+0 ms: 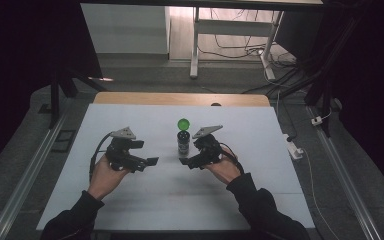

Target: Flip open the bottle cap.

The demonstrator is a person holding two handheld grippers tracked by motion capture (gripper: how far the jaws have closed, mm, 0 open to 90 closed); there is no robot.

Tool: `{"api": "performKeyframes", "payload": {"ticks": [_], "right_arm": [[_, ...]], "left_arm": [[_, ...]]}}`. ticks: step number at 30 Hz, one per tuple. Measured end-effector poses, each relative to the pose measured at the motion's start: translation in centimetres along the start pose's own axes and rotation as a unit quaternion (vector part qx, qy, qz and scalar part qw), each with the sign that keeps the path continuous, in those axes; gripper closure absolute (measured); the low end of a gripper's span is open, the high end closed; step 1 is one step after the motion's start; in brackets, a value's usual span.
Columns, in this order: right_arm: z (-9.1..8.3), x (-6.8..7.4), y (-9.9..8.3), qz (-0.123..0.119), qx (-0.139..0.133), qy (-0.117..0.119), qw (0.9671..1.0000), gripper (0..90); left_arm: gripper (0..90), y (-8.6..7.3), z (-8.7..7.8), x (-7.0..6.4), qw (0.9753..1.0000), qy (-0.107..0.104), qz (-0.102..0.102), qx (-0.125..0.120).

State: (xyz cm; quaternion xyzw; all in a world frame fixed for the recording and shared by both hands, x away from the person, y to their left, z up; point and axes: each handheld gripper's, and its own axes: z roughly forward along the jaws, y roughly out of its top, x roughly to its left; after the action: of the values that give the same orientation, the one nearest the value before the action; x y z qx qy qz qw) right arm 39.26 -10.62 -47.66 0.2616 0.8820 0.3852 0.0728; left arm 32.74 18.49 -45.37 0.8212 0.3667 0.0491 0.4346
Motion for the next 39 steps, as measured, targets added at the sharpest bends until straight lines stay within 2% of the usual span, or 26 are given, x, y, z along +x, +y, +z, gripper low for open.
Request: {"api": "performKeyframes", "payload": {"ticks": [8,12,20,25,32,39], "right_arm": [[-1.6,0.8,-0.9,0.001,0.005,0.007,1.0000,4.4],[-2.6,1.1,-1.5,0.004,0.002,0.021,0.9998,1.9],[-4.9,2.0,-2.8,0.003,-0.005,0.018,0.9998,0.0],[-6.4,2.4,-4.0,-0.004,-0.002,-0.004,1.0000,0.0],[-9.2,2.5,-5.8,0.018,-0.028,-0.028,0.9991,0.0],[-11.7,2.7,-7.9,0.035,-0.038,-0.049,0.9975,0.0]], "left_arm": [[3.9,-1.7,-1.8,-0.4,0.9998,-0.004,-0.016,-0.009],[1.8,-2.7,-2.7,-0.6,0.9997,-0.004,-0.018,-0.013],[0.0,-5.0,-4.9,-1.3,0.9994,0.010,-0.020,-0.027],[0.0,-6.6,-6.1,-1.6,0.9990,0.023,-0.023,-0.031],[0.0,-8.5,-7.7,-1.8,0.9981,0.032,-0.036,-0.040],[0.0,-10.1,-9.0,-2.0,0.9969,0.048,-0.045,-0.043]]}}
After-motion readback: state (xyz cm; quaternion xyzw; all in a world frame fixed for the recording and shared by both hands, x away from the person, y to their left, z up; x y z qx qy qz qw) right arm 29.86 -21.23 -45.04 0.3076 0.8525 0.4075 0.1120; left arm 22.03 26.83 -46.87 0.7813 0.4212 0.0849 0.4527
